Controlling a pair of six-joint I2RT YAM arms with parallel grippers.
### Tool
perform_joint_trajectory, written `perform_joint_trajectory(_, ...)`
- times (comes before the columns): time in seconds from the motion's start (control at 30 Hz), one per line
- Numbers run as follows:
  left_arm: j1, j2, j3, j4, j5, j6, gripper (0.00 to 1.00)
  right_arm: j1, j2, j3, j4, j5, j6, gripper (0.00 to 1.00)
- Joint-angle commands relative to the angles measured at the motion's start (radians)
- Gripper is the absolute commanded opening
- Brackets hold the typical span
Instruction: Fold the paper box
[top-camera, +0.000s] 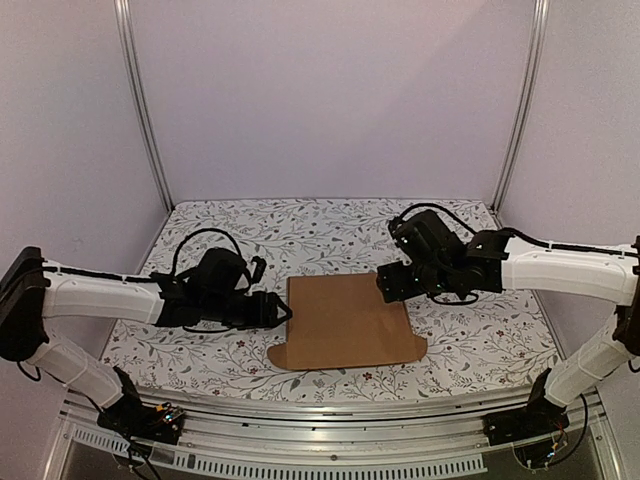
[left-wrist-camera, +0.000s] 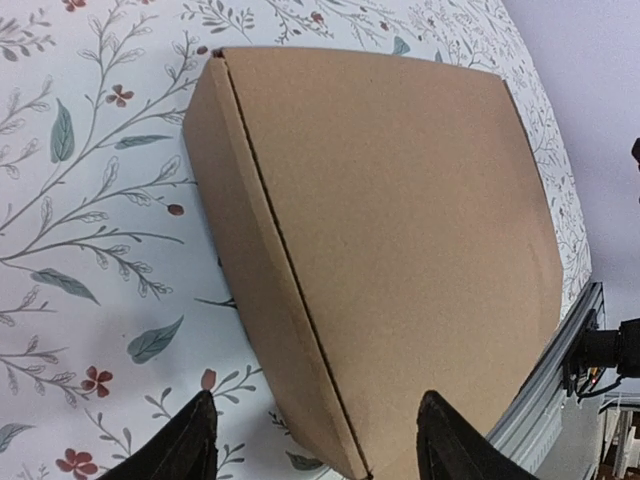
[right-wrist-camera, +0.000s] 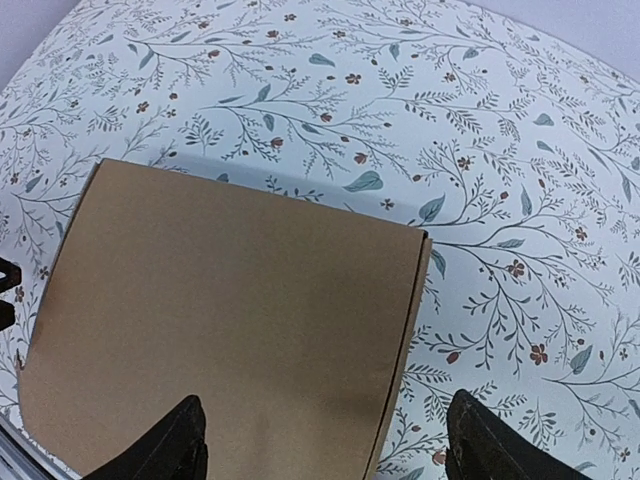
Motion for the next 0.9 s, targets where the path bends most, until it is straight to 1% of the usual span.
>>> perform_joint_trajectory(0.0,0.056,0.083,0.024,0.114,0.122,-0.013,0.66,-0.112,-0.005,-0.073,0.003,-0.184,-0.024,0.81)
perform_joint_trajectory(0.1,0.077,0.124,0.042,0.115,0.129,-0.01,0.66,-0.181,0.01,-0.114,0.058,-0.285,-0.004,0.8)
perform_joint_trajectory(0.23,0.097,0.159,0.053,0.113,0.136,-0.013,0.66,-0.264,0.04,-0.168,0.145,-0.434,0.036,0.7)
perform_joint_trajectory(0.37,0.111,0.181,0.052,0.117,0.144,-0.017,0.66,-0.321,0.077,-0.202,0.209,-0.524,0.073,0.65)
perform_joint_trajectory(0.67,0.118,0.233,0.058,0.131,0.166,-0.021,0.66,-0.399,0.159,-0.259,0.349,-0.618,0.14,0.54)
perform_joint_trajectory(0.73,0.118,0.237,0.054,0.139,0.17,-0.024,0.66,-0.417,0.171,-0.276,0.382,-0.638,0.155,0.48)
perform_joint_trajectory(0.8,0.12,0.239,0.051,0.141,0.169,-0.026,0.66,-0.428,0.181,-0.292,0.406,-0.65,0.166,0.45)
perform_joint_trajectory(0.87,0.12,0.239,0.048,0.14,0.171,-0.025,0.66,-0.432,0.191,-0.305,0.415,-0.66,0.167,0.39)
